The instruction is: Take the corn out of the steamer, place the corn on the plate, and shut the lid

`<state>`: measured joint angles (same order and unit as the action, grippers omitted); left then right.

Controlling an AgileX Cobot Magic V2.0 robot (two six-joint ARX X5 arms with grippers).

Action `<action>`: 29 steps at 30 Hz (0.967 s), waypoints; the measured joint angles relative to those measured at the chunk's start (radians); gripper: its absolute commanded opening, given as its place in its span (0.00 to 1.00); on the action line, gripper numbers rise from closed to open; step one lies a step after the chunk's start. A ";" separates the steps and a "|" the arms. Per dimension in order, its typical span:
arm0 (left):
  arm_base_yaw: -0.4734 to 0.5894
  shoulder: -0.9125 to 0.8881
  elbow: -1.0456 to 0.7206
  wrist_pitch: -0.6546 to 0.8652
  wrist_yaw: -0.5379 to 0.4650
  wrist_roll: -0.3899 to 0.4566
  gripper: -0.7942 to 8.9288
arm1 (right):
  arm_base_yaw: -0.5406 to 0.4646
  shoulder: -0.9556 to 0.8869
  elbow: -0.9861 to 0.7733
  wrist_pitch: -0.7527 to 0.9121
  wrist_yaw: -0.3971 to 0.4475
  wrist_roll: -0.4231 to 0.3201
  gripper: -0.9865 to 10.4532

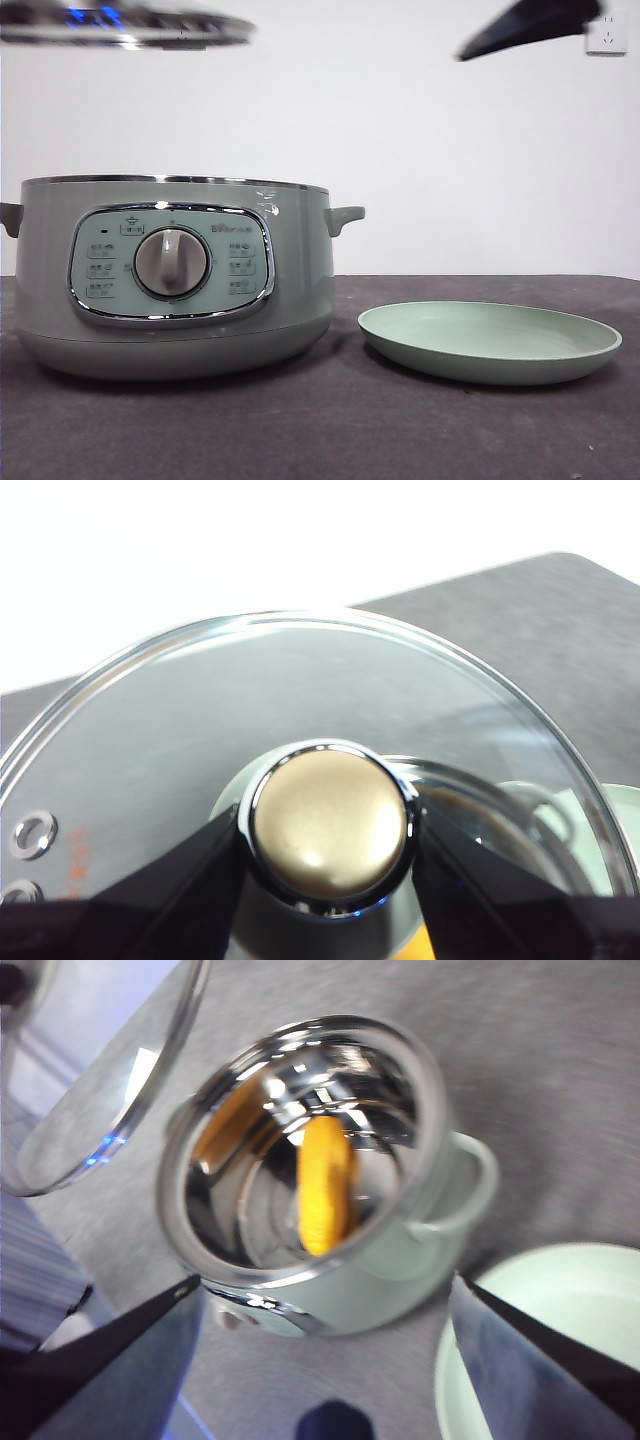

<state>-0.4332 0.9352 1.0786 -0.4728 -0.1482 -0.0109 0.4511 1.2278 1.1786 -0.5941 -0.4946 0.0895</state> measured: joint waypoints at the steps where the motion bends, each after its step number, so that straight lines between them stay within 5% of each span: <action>1: 0.000 -0.045 0.000 -0.027 -0.034 0.003 0.07 | 0.035 0.050 0.046 -0.008 0.002 -0.004 0.44; 5: 0.000 -0.147 0.000 -0.090 -0.128 0.021 0.07 | 0.126 0.193 0.178 -0.044 0.009 -0.023 0.44; 13: 0.000 -0.269 0.000 -0.228 -0.259 0.043 0.07 | 0.258 0.527 0.512 -0.248 0.155 -0.113 0.44; 20: 0.000 -0.301 0.000 -0.277 -0.272 0.049 0.07 | 0.338 0.772 0.744 -0.327 0.313 -0.188 0.44; 29: 0.000 -0.295 0.000 -0.291 -0.260 0.050 0.07 | 0.381 0.911 0.774 -0.281 0.420 -0.251 0.42</action>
<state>-0.4332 0.6399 1.0786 -0.7643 -0.4084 0.0395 0.8318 2.1387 1.9522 -0.8753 -0.0742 -0.1612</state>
